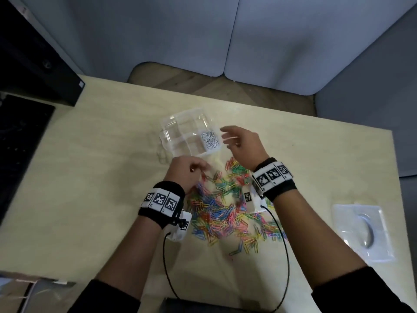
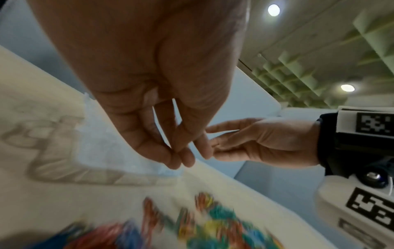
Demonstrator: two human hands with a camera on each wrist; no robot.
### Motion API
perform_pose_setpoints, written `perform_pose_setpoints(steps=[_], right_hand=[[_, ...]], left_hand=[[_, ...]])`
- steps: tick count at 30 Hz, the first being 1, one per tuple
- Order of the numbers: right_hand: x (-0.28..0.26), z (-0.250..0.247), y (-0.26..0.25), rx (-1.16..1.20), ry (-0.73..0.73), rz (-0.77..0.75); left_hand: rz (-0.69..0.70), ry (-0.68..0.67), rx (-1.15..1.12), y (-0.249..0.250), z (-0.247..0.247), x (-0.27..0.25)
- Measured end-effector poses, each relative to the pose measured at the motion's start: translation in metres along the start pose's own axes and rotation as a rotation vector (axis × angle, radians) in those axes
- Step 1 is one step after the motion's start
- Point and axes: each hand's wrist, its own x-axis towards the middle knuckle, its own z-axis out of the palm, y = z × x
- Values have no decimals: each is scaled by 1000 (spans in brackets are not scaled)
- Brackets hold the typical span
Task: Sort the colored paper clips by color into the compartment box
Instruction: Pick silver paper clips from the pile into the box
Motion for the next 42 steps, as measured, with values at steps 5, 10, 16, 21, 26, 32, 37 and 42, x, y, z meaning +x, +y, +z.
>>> perform_pose_setpoints(steps=[5, 10, 16, 21, 26, 32, 37, 42], right_hand=[[-50, 11, 47, -247, -134, 10], [-58, 35, 63, -377, -120, -24], [-67, 30, 60, -333, -90, 42], [-115, 6, 67, 258, -87, 330], [-186, -2, 74, 652, -138, 573], [-233, 4, 91, 556, -87, 568], [-245, 12, 101, 199, -75, 476], [-247, 22, 105, -103, 91, 370]], left_hand=[[-71, -183, 259, -33, 17, -32], [-147, -117, 373, -46, 17, -62], [-97, -41, 363, -46, 31, -75], [-102, -24, 323, -49, 39, -76], [-37, 23, 285, -46, 44, -75], [16, -1, 254, -39, 48, -77], [-123, -115, 30, -39, 60, -86], [-206, -264, -186, -37, 72, -93]])
